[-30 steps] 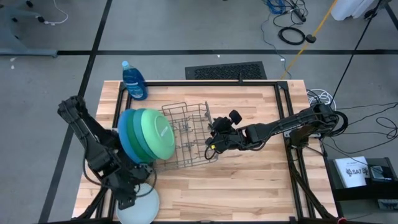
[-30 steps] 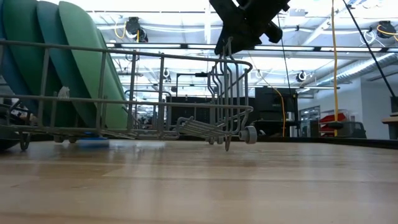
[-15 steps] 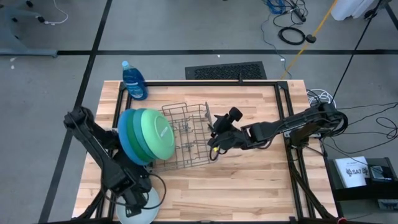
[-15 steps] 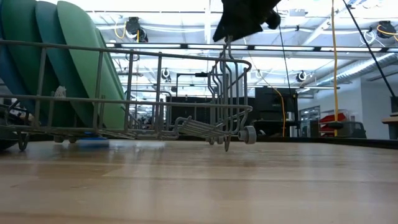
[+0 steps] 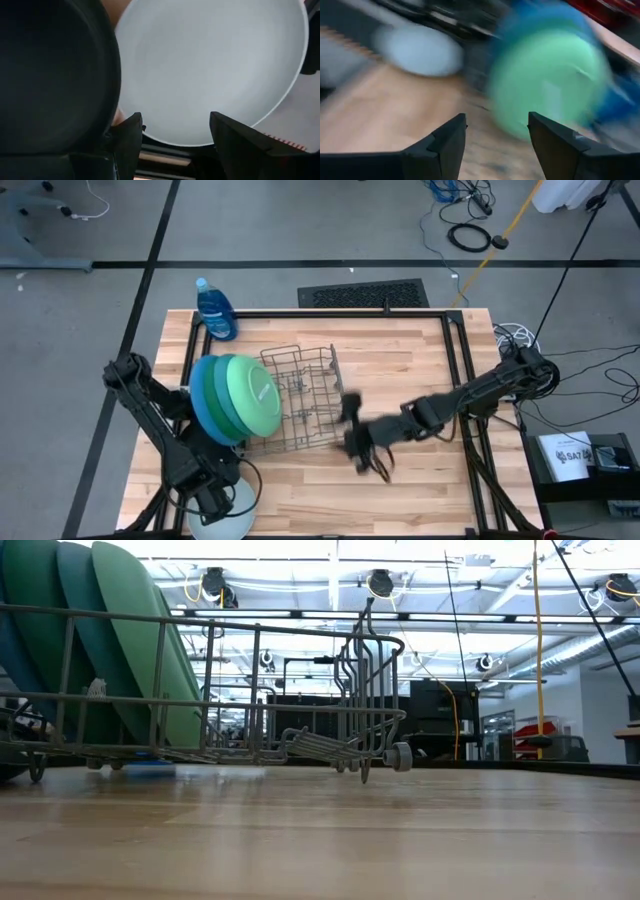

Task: Sort dishes
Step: Put the gray plate into the gray dish rack

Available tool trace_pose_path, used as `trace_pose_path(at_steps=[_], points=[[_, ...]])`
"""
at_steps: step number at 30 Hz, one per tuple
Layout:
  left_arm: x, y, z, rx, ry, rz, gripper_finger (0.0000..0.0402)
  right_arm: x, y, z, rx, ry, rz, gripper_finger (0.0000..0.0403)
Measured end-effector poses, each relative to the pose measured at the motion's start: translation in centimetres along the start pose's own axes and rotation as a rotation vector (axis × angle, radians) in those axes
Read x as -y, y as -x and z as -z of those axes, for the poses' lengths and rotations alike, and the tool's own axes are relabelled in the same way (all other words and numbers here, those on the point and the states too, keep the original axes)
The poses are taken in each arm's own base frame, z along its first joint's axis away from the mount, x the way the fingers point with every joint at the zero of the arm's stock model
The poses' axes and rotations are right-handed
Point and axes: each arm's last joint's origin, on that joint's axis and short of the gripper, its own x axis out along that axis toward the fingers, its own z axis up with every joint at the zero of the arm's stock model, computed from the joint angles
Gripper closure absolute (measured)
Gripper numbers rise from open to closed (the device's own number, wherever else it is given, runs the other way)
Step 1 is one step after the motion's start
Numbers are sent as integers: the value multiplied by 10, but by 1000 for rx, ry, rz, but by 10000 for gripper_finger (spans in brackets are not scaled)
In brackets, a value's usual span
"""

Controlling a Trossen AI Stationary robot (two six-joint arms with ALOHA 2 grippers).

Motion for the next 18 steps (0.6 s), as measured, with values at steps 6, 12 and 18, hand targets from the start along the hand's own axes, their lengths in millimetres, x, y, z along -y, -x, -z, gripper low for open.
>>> trace_pose_path(at_steps=[6, 12, 18], points=[[2, 0, -1, 64, -45, 7, 171, -52, -21, -1, 122, 206, -202, 195], [3, 0, -2, 96, -66, 8, 171, -89, -69, 8, 139, 292, -226, 195], [8, 0, -2, 142, -51, 43, 171, -117, -126, -1, 121, 347, -283, 195]])
